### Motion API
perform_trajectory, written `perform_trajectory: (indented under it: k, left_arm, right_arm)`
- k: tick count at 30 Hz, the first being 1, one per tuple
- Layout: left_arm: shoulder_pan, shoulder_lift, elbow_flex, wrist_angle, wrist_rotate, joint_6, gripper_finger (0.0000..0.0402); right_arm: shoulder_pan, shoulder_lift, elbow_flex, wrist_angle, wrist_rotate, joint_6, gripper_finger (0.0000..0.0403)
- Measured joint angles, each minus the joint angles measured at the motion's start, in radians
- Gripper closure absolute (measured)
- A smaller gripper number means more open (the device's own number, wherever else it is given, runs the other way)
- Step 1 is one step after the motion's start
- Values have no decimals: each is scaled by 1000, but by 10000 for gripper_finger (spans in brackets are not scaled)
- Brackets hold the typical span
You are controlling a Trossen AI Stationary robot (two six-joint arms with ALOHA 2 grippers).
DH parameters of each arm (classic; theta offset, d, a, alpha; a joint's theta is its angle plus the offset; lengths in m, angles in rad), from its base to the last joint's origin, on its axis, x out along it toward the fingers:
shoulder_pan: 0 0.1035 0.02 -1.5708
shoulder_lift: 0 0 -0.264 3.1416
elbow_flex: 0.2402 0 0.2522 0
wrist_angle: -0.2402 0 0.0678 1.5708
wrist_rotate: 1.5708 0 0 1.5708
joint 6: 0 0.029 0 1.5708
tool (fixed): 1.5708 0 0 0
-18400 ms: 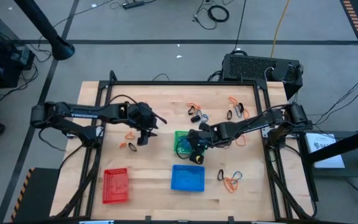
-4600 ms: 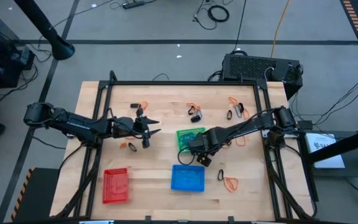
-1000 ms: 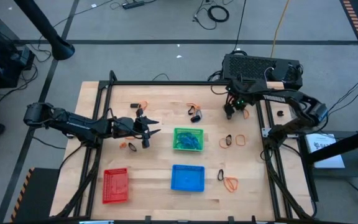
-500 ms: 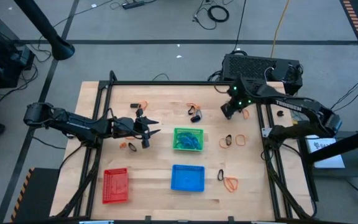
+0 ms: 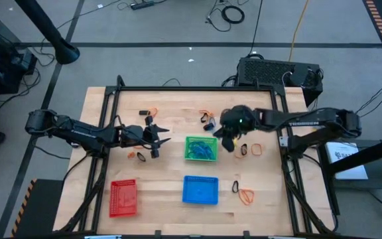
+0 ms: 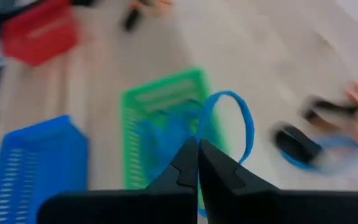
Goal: Sort rubber bands into baskets
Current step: Put the blue rubberband into the green bin
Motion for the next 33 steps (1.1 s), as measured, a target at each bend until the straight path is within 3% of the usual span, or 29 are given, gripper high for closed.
perform_trajectory:
  k: [7, 16, 24, 33]
  left_arm:
    - [72, 0, 0, 153, -1, 101, 224]
    - [212, 0, 0, 239, -2, 111, 224]
    - [297, 7, 0, 266, 67, 110, 224]
    - [314, 96, 0, 254, 94, 111, 224]
  right_arm:
    - [122, 115, 1, 138, 3, -258, 402]
    - [134, 260, 1, 259, 4, -448, 402]
    - [134, 266, 1, 329, 3, -446, 402]
    - [133, 265, 1, 350, 5, -426, 402]
